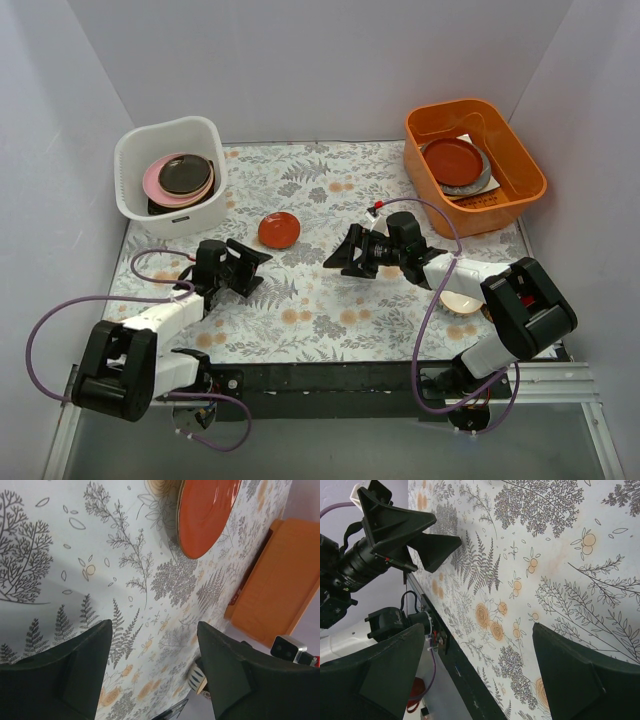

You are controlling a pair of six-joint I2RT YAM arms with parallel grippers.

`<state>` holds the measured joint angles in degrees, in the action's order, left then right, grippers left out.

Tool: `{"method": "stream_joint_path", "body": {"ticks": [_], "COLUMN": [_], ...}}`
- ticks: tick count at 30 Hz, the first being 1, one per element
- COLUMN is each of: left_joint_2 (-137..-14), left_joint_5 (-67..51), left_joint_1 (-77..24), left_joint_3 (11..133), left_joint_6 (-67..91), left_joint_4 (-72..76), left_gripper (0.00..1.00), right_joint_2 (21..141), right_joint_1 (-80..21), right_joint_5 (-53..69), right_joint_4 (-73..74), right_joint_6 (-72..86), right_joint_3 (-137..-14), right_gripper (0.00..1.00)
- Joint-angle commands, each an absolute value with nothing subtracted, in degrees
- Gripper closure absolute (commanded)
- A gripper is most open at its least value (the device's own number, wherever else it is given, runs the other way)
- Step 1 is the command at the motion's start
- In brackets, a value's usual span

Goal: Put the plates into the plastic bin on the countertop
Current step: Pick up the plate at the center of the board.

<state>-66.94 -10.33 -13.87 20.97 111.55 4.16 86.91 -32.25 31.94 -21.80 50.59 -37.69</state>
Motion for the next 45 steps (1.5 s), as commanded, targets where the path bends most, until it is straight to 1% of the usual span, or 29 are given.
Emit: {"method": "stream_joint_path", "body": {"ticks": [1, 6, 14, 19, 22, 23, 26, 27, 32, 37, 40, 45], "left_joint_2": [-69.4, -75.7, -89.6, -92.9, -94.8, -95.3, -97.0, -97.6, -99.3, -99.9, -99.3, -94.8], "left_joint_5": [-6.4, -4.2, -5.3, -5.4, -5.4, -5.4, -6.1, -6.4, -6.8, -6.8, -6.9, -6.4], "left_joint_1": [-13.6, -13.5, -13.6, -13.5, -13.6, -13.5, -13.5, -13.5, -13.6, -13.5, -13.6, -14.5], "left_joint_3": [22.1, 25.7, 32.8, 33.7, 34.2, 34.2, 34.2, 34.2, 33.9, 33.8, 34.2, 35.2], "left_joint_6": [116.2, 116.5, 115.8, 116.1, 116.0, 116.1, 116.0, 115.9, 115.7, 114.8, 113.7, 109.6], "left_joint_4": [9.8, 10.8, 12.7, 15.0, 15.4, 15.8, 17.2, 17.4, 18.3, 18.3, 17.9, 17.1], "left_gripper": [0.33, 0.35, 0.39, 0.43, 0.52, 0.61, 0.78, 0.81, 0.89, 1.00, 1.00, 1.00], "right_joint_2": [85.8, 85.8, 86.0, 86.5, 86.7, 86.7, 86.7, 86.3, 84.9, 84.6, 84.6, 84.6], "right_joint_1": [-32.0, -32.0, -32.0, -31.9, -31.8, -31.7, -31.6, -31.6, -31.3, -31.0, -31.0, -30.9], "right_joint_5": [33.0, 33.1, 33.0, 33.1, 33.1, 33.2, 33.0, 32.6, 31.4, 31.5, 31.5, 31.5], "right_joint_4": [-23.3, -23.2, -22.6, -22.3, -22.1, -22.1, -22.0, -21.8, -21.4, -21.3, -21.3, -21.4], "right_joint_6": [49.7, 49.7, 49.2, 49.0, 48.9, 48.9, 48.8, 48.9, 48.7, 48.6, 48.7, 48.7], "right_joint_3": [-37.5, -37.4, -37.6, -37.9, -37.9, -37.9, -37.9, -37.6, -37.3, -37.1, -37.0, -37.1], "right_gripper": [0.04, 0.04, 0.04, 0.04, 0.04, 0.04, 0.04, 0.04, 0.04, 0.04, 0.04, 0.04]}}
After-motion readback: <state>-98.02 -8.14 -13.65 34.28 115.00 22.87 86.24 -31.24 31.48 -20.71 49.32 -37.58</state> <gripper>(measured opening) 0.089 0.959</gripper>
